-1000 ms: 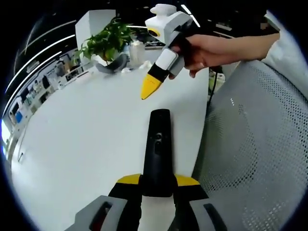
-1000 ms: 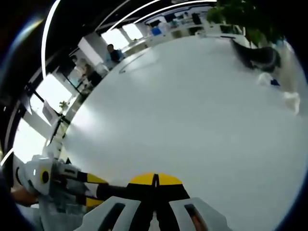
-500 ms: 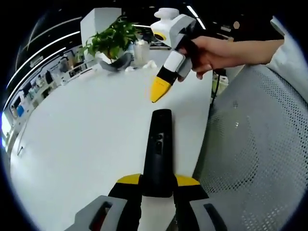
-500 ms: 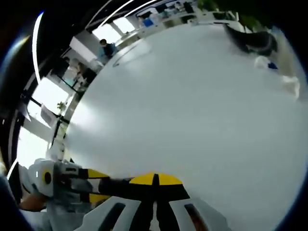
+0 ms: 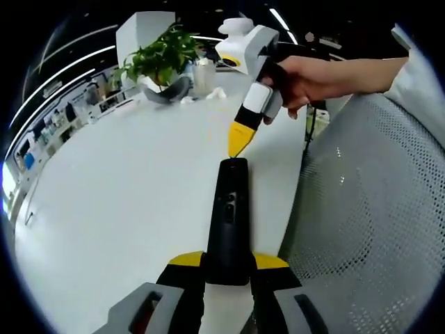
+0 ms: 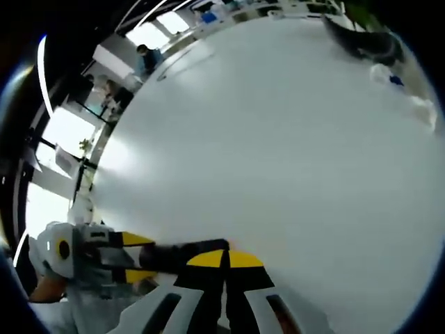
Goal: Press the specified remote control buttons in sequence, fully releasing each button before pressing the next.
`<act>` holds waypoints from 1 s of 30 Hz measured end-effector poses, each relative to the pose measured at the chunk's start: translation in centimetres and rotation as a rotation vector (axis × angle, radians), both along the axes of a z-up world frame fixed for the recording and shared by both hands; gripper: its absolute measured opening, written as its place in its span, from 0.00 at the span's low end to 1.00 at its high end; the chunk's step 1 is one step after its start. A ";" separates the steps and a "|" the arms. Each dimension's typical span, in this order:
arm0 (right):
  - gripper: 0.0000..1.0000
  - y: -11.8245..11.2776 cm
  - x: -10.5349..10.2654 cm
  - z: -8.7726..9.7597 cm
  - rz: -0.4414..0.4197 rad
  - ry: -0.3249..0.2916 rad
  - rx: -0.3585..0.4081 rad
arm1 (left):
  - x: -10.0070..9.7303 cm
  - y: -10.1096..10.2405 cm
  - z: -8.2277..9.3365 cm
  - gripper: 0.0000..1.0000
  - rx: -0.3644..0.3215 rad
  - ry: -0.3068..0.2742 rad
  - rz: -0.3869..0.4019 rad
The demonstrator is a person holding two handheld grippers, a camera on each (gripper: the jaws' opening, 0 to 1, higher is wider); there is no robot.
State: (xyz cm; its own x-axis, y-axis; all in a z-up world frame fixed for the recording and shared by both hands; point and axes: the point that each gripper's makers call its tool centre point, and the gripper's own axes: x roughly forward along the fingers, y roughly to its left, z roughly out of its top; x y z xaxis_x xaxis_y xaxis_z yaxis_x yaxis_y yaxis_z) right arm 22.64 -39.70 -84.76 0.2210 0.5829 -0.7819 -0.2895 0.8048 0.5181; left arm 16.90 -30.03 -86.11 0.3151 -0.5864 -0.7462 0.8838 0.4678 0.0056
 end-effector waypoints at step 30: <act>0.00 1.0 -0.9 -0.2 0.023 0.032 0.035 | -0.1 -0.1 0.1 0.24 0.008 -0.013 -0.009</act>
State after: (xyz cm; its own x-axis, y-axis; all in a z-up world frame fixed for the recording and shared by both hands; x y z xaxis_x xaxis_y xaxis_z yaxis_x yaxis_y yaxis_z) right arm 21.79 -38.71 -84.93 0.1822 0.6150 -0.7672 -0.2907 0.7791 0.5554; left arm 16.83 -30.09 -86.05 0.3196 -0.5833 -0.7467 0.8880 0.4593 0.0213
